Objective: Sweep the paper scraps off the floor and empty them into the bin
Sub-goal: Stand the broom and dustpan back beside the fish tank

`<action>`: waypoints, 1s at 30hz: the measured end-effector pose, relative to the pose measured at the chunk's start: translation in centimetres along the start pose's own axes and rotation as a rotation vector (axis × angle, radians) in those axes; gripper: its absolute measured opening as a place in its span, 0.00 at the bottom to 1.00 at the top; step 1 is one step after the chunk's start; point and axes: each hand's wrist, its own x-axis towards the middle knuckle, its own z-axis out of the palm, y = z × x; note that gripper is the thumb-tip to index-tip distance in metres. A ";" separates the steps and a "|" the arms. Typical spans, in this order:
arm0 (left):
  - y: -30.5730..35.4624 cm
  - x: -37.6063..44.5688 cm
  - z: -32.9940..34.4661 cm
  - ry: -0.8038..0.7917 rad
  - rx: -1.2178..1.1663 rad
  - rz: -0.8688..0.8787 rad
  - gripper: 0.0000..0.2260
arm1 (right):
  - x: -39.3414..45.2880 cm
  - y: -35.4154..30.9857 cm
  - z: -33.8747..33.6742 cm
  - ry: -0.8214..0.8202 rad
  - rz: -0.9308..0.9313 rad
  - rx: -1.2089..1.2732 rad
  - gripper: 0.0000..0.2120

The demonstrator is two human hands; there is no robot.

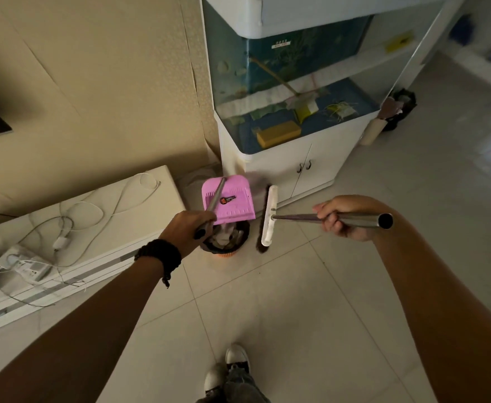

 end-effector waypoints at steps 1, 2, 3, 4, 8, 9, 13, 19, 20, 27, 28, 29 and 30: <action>0.1 0.5 -0.3 0.031 -0.009 -0.002 0.06 | -0.8 -0.1 0.3 -0.033 -0.035 0.094 0.06; 0.6 1.3 -0.6 0.051 -0.024 -0.003 0.06 | -1.9 -0.1 0.2 -0.047 -0.081 0.170 0.08; 0.7 1.9 -0.8 0.065 -0.031 -0.012 0.07 | -2.6 -0.2 0.4 -0.066 -0.128 0.224 0.09; 1.3 2.9 -1.1 0.072 -0.043 -0.012 0.07 | -3.7 -0.5 0.4 -0.069 -0.186 0.253 0.10; 3.7 6.8 -1.9 0.103 -0.103 -0.001 0.06 | -5.8 -2.8 1.2 -0.095 -0.287 0.285 0.12; 4.1 7.7 -2.0 0.109 -0.118 -0.025 0.06 | -5.7 -3.5 1.5 -0.109 -0.275 0.288 0.13; 6.8 11.1 -1.5 0.138 -0.153 -0.085 0.05 | -4.8 -5.9 0.1 -0.123 -0.211 0.246 0.14; 10.9 17.9 2.1 0.143 -0.182 -0.144 0.05 | -1.5 -10.3 -7.0 -0.100 -0.156 0.146 0.14; 11.5 19.2 2.9 0.141 -0.188 -0.164 0.05 | -0.8 -11.2 -8.2 -0.093 -0.172 0.135 0.14; 13.0 25.7 8.5 0.138 -0.179 -0.402 0.07 | 3.8 -16.3 -12.9 -0.111 -0.381 0.113 0.15; 12.8 26.3 8.8 0.153 -0.184 -0.439 0.08 | 4.6 -17.0 -13.0 -0.136 -0.396 0.102 0.15; 12.6 27.0 9.1 0.178 -0.193 -0.472 0.08 | 5.5 -17.5 -13.0 -0.149 -0.415 0.065 0.15; 12.1 27.8 9.3 0.206 -0.203 -0.501 0.09 | 6.5 -18.3 -12.9 -0.147 -0.445 0.005 0.14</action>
